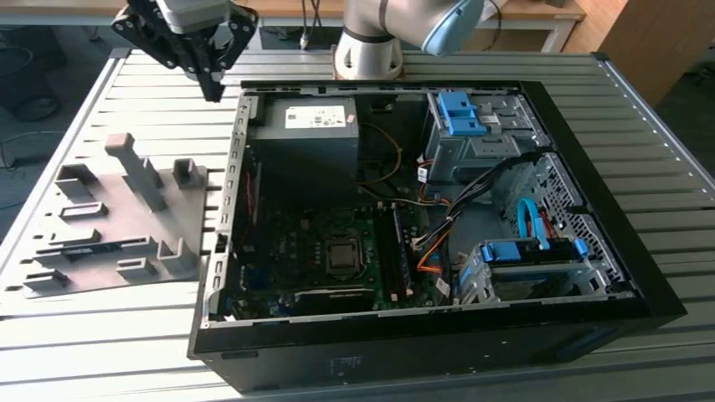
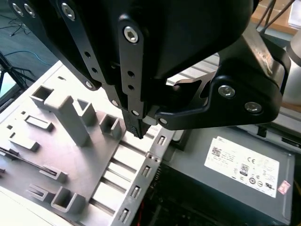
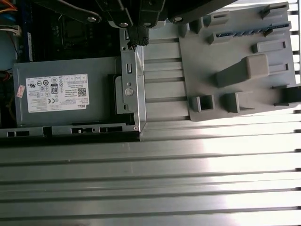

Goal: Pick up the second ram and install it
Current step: 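Reach for the second ram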

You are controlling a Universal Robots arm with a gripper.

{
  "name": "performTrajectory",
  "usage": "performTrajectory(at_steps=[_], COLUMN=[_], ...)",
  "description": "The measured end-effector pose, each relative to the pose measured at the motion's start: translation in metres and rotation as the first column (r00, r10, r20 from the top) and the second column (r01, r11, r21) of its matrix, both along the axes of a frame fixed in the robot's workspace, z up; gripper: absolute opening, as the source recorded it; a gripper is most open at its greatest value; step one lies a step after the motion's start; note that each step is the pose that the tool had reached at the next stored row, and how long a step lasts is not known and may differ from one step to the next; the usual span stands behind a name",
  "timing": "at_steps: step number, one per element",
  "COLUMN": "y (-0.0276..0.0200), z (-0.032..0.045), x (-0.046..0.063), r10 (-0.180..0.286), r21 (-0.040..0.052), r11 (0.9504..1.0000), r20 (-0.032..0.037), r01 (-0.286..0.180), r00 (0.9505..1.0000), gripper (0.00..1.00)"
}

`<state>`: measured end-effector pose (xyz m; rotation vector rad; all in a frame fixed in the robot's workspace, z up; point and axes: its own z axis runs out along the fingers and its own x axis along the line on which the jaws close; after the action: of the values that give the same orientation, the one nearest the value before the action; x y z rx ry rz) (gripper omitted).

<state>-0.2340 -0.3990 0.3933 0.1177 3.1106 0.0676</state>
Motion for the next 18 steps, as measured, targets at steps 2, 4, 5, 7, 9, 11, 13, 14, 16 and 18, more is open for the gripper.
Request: performTrajectory(at_steps=[2,4,5,7,9,11,13,14,16,18], y=[0.0,0.0,0.0,0.0,0.0,0.0,0.0,0.0,0.0,0.0], z=[-0.0001,-0.0001,-0.0001,-0.0001,-0.0001,-0.0001,-0.0001,-0.0001,-0.0001,-0.0001], x=[-0.006,-0.01,-0.012,-0.016,-0.02,-0.023,-0.026,-0.028,-0.032,-0.035], r10=[0.0,0.0,0.0,0.0,0.0,0.0,0.0,0.0,0.0,0.0], r21=[0.0001,0.0001,0.0001,0.0001,0.0001,0.0001,0.0001,0.0001,0.0001,0.0001], r11=[1.0,1.0,1.0,1.0,1.0,1.0,1.0,1.0,1.0,1.0], r20=[0.0001,0.0002,0.0001,0.0002,0.0001,0.0001,0.0002,0.0002,0.0003,0.0004], r01=[0.0,0.0,0.0,0.0,0.0,0.0,0.0,0.0,0.0,0.0], r00=[1.0,1.0,1.0,1.0,1.0,1.0,1.0,1.0,1.0,1.0], gripper=[0.1,0.1,0.1,0.1,0.1,0.1,0.1,0.1,0.1,0.1])
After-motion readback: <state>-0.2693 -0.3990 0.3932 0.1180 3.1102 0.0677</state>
